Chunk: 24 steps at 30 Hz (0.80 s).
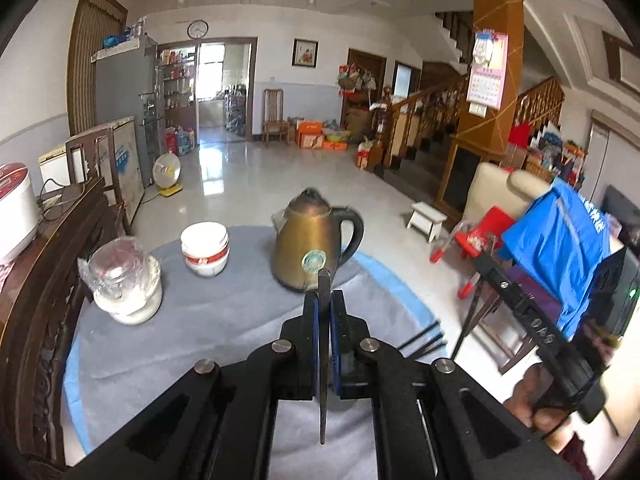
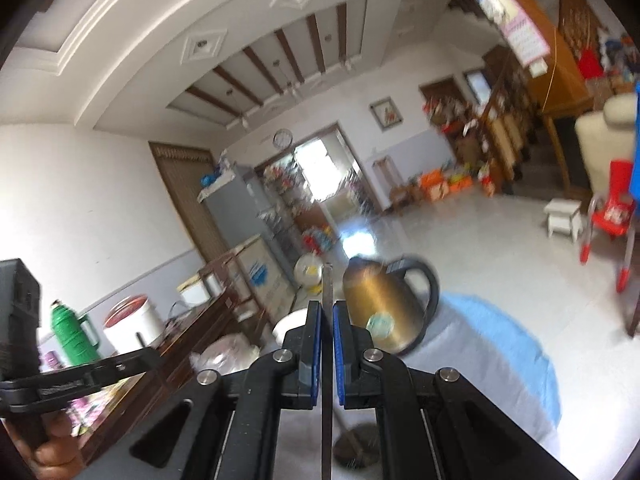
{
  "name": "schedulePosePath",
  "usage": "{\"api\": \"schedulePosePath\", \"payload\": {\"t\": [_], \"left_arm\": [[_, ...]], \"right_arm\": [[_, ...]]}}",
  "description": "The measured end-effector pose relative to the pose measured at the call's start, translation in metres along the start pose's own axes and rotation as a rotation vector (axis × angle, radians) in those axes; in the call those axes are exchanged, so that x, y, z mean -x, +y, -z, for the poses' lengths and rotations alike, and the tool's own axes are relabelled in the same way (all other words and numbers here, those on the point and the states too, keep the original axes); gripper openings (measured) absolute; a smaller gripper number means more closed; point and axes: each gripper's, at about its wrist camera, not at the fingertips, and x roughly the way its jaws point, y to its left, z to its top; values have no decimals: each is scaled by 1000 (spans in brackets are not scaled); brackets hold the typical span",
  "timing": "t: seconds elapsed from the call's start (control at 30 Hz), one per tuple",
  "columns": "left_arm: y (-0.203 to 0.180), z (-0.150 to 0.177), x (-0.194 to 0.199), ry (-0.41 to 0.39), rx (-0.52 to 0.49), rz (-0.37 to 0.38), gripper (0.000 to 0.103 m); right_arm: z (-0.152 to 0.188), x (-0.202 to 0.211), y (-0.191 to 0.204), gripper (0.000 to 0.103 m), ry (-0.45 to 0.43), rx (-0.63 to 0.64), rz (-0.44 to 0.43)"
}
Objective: Organize utensils
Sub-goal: 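Carry both held chopsticks up over the mouth of the grey cup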
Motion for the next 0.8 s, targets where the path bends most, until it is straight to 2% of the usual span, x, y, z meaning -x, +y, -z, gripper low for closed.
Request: {"api": "schedulePosePath", "payload": {"t": [0.2, 0.37, 0.5, 0.6, 0.8], "left_arm": [[-7, -19, -13, -84, 47, 29, 6], [-11, -22, -38, -113, 81, 9, 6], [-15, -19, -67, -103, 104, -9, 6], [-18, -13, -85, -101, 94, -52, 6], [-20, 1, -111, -95, 70, -99, 6]], "right_arm": [[-4, -13, 2, 6, -140, -2, 95], [5, -27, 4, 6, -206, 4, 167], [15, -42, 1, 6, -200, -13, 182], [24, -49, 0, 6, -184, -23, 185], [45, -54, 3, 6, -153, 41, 187]]}}
